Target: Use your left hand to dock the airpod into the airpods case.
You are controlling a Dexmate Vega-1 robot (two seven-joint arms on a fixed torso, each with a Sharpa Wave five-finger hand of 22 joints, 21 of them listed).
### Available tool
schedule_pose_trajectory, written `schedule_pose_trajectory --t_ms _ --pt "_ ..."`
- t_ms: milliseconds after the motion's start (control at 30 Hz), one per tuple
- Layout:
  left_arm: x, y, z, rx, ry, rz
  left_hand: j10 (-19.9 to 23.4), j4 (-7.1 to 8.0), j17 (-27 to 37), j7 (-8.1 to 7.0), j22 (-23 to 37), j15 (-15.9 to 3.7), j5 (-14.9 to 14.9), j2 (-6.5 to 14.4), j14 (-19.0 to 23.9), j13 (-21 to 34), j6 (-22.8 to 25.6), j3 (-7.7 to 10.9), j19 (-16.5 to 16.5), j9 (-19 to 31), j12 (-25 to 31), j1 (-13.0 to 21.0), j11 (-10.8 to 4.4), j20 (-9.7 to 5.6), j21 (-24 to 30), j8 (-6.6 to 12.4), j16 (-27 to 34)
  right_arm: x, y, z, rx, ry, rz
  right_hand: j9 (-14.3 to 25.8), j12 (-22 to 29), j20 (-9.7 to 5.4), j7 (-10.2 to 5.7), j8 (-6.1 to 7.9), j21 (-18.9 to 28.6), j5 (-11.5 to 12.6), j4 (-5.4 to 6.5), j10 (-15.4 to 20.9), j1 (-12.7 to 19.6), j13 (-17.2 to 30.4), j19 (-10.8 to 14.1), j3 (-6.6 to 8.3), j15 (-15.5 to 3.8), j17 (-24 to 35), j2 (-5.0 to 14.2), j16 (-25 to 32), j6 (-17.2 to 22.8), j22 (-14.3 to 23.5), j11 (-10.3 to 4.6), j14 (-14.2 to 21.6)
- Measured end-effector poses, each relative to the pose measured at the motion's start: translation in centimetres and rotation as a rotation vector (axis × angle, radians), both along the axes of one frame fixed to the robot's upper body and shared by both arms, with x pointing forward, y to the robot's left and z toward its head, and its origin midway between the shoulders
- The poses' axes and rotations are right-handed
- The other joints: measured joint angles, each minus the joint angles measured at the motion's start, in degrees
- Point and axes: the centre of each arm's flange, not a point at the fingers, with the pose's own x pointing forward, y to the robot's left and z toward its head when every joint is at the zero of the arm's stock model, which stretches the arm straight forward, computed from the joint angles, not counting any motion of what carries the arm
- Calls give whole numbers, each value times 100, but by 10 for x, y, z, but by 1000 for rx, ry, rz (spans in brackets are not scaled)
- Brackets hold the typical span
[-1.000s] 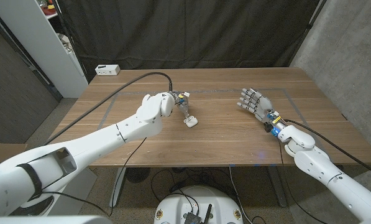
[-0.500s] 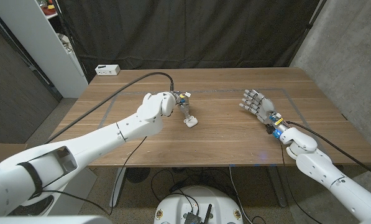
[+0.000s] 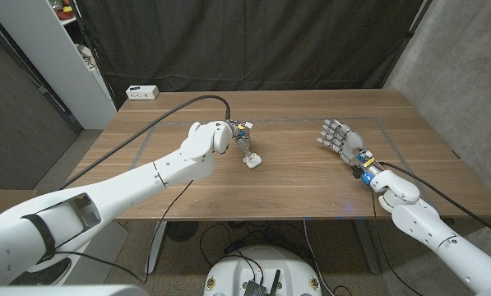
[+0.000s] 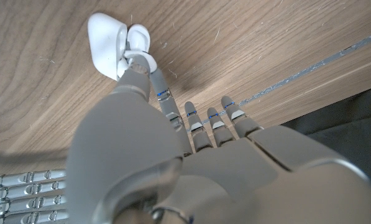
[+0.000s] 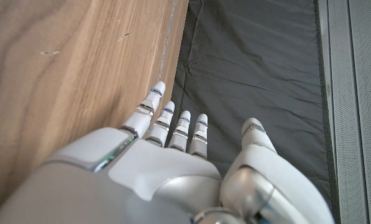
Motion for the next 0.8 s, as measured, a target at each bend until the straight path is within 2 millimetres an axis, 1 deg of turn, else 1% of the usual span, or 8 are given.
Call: schedule_pose_trajectory --t_ms 133,200,367,533,700,800 --pt "0 -1 0 9 1 -3 -21 0 0 -28 0 0 0 37 0 0 -31 0 0 0 -21 37 21 0 0 1 0 -1 0 -2 1 2 1 -12 0 0 0 0 0 0 -3 0 0 0 0 3 0 0 0 0 0 0 0 0" --pt "1 0 0 13 4 -1 -22 -26 0 -22 0 0 0 37 0 0 -37 -26 -22 0 -42 38 21 22 -22 1 0 -1 0 -2 6 0 -5 -4 0 0 0 0 0 0 -24 0 0 0 0 24 0 0 0 0 0 0 0 0" --pt "1 0 -1 22 11 -3 -21 -7 0 -18 0 -22 -1 52 -22 0 -42 -55 -57 0 -42 53 21 -13 -30 0 0 -2 -1 -3 9 2 -9 4 0 0 0 0 0 0 -24 0 -39 0 0 23 0 0 6 0 0 0 0 0" --pt "1 1 0 28 18 -6 -37 11 0 -18 0 -20 -2 52 -24 0 -60 -73 -57 0 -51 53 6 -13 -30 0 0 -2 -1 -4 11 2 -11 3 0 0 0 0 0 0 -24 0 -46 0 0 23 0 0 0 -22 0 0 0 0" --pt "0 0 -1 32 25 -9 -68 8 0 -12 0 -1 -7 52 -42 3 -67 -88 -56 0 -64 53 37 -13 -30 -1 0 -2 -1 -4 12 2 -11 3 0 0 0 0 0 0 -10 0 -46 0 0 37 0 0 0 -22 0 0 0 0" --pt "1 2 -3 29 32 -7 -68 -6 0 -12 0 -1 -7 53 -42 15 -67 -103 -87 0 -64 53 37 18 -30 -1 0 -2 -1 -4 13 2 -14 3 0 0 0 0 0 0 -10 0 -46 0 0 37 0 0 0 -22 0 0 0 0"
